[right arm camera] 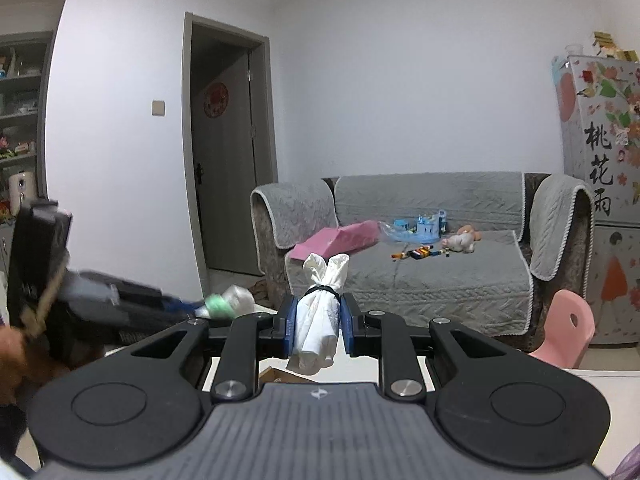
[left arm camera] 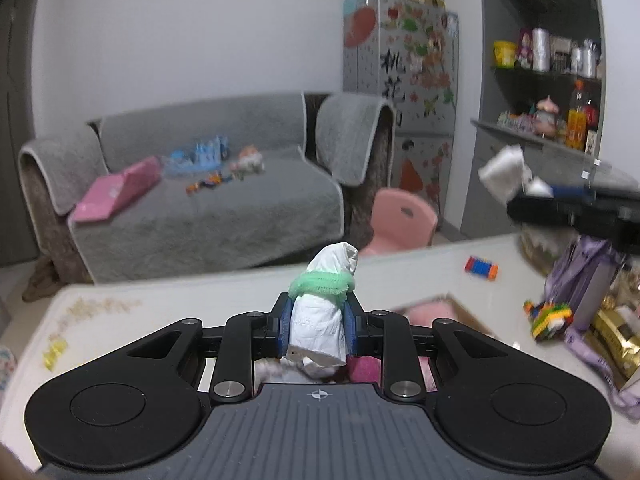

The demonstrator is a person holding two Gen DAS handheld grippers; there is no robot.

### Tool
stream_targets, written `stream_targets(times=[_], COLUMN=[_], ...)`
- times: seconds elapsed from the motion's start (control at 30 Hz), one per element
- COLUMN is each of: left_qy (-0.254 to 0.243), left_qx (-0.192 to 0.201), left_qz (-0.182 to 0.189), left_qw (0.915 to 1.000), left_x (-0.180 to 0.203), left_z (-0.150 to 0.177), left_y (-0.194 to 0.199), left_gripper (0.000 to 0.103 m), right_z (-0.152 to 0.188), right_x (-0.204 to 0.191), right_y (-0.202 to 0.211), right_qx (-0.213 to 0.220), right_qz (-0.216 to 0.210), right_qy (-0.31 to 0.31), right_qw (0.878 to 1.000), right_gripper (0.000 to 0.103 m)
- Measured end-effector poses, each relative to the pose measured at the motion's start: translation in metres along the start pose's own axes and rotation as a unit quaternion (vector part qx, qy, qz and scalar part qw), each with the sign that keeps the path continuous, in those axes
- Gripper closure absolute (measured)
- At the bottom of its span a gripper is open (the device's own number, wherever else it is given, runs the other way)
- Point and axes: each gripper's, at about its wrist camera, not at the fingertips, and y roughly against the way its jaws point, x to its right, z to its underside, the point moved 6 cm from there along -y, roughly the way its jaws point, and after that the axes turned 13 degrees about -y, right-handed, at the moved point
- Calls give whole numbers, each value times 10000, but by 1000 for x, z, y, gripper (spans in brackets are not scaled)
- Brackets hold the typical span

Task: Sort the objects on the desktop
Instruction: 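Lift and carry both socks over the cardboard tray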

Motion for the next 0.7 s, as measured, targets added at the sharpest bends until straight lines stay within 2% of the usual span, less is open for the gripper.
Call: stream_targets(times=[0.17, 0.43, 0.7], left_qy=[164, -4, -96], left_qx=[-479, -966, -1134], left_qz=[123, 191, 275], left_qw=[9986, 9951, 9931], left_x=[2, 8, 10], left_z=[40, 79, 98], left_y=[-28, -39, -42], left_gripper=[71, 71, 71], right_z=[26, 56, 71], right_x=[6, -9, -16], right_y=[-6, -49, -61], right_qx=[-360, -1029, -1339], right_qz=[14, -2, 22], right_qy=[-81, -27, 60], right_qw=[9993, 9947, 9910], right_gripper=[83, 82, 82])
